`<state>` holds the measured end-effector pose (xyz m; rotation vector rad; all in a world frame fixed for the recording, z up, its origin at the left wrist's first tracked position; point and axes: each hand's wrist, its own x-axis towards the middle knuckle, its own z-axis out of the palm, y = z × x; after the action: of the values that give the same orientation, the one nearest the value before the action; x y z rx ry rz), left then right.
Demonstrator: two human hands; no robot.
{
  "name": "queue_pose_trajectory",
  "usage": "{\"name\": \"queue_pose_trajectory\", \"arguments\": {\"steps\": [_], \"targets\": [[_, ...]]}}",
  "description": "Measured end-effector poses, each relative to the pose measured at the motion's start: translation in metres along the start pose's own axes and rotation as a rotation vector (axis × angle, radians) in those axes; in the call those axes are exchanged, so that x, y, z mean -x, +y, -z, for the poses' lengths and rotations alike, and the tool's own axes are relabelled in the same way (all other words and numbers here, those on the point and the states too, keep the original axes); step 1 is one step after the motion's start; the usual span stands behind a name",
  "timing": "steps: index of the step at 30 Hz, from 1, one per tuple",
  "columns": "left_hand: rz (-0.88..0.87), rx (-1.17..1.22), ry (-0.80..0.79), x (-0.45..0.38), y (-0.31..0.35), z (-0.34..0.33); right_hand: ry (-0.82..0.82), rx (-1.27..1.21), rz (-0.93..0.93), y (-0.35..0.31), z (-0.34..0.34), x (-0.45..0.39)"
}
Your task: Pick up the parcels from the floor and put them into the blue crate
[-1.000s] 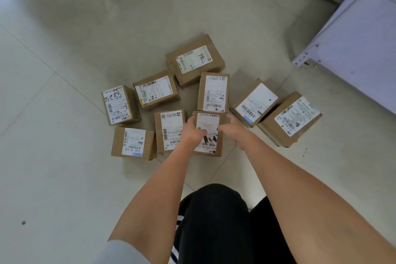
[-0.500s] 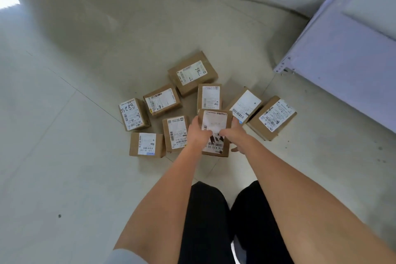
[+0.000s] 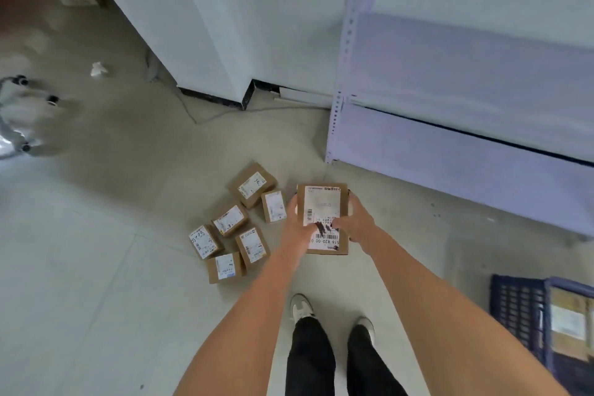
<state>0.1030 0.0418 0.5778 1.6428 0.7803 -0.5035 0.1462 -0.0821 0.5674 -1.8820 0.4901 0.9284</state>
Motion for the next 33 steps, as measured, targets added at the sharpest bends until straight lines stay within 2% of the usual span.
{"name": "queue_pose_trajectory", "arguments": {"steps": [7, 12, 15, 21, 27, 33], "targets": [[-0.214, -0.093, -0.125, 0.071, 0.032, -0.122, 0.192, -0.193, 0.096, 0.052, 0.131, 0.098], [-0.338, -0.185, -0.253, 0.156, 0.019, -0.259, 0.387, -0.173, 0.079, 0.163, 0.237, 0.179], [-0.371, -0.216, -0.289, 0.222, 0.003, -0.344, 0.452, -0.131, 0.108, 0.236, 0.303, 0.230], [-0.381, -0.208, -0.471, 0.329, -0.028, -0.494, 0.574, -0.031, 0.073, 0.365, 0.416, 0.321], [-0.407, -0.343, -0.532, 0.374, -0.032, -0.608, 0.635, -0.142, 0.018, 0.447, 0.503, 0.359], [-0.384, -0.346, -0.595, 0.375, -0.022, -0.714, 0.605, -0.285, 0.019, 0.505, 0.591, 0.340]]}}
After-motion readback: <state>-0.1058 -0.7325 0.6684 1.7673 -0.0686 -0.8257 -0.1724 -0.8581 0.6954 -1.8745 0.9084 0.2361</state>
